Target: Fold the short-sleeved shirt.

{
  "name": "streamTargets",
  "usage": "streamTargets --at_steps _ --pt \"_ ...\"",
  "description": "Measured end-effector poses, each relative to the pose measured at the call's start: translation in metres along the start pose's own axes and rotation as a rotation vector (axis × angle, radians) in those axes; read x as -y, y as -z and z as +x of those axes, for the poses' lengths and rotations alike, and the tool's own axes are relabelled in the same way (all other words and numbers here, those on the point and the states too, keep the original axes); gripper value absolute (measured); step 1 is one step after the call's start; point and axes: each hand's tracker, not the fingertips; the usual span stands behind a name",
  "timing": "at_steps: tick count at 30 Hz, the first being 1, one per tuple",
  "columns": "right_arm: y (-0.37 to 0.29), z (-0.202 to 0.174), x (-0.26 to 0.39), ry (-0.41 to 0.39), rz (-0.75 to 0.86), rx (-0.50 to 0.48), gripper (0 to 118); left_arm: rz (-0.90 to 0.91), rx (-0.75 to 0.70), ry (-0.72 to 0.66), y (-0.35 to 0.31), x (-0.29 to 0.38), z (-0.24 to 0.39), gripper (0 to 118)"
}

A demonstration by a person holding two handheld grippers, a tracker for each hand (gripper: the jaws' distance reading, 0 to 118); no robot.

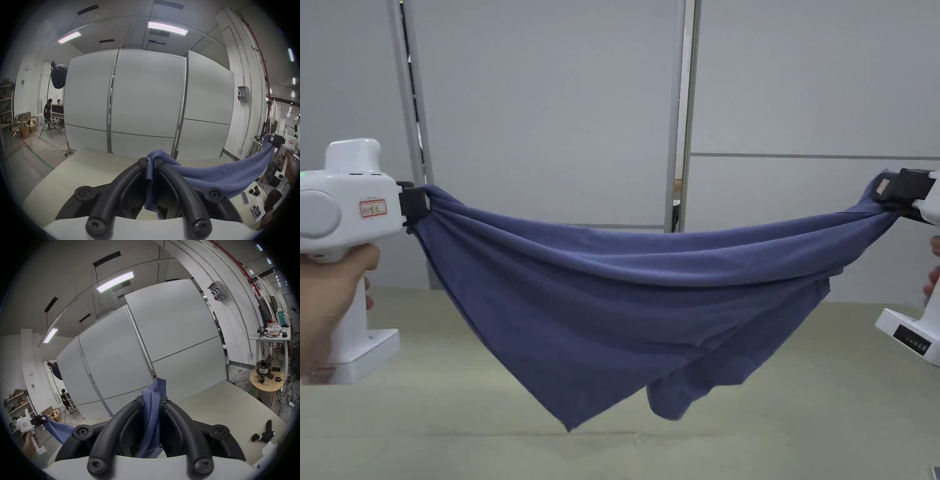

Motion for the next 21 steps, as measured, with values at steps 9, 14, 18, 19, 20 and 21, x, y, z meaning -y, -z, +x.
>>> streamTargets --at_steps 9,14,18,19,20,21 --pt "0.08 0.032 0.051 0.043 -0.048 0.095 16 -0.137 0.034 0.034 0.088 0.058 -0.005 7" --pt "0.065 0.045 0.097 0.05 -0.1 0.096 16 -0.197 0.069 0.017 0.083 0.105 -0.022 7" --pt "0.032 0.064 0.14 0.051 -0.168 0.093 16 -0.28 0.103 -0.002 0.051 0.15 -0.034 7" --pt "0.019 0.069 0.151 0.058 -0.179 0.092 16 -0.315 0.106 0.006 0.04 0.161 -0.036 7" --pt "0.003 0.075 0.164 0.081 -0.187 0.064 16 -0.325 0.125 0.025 0.025 0.175 -0.039 7" --pt "-0.013 0.08 0.177 0.078 -0.21 0.07 16 -0.327 0.135 0.032 0.004 0.189 -0.034 7"
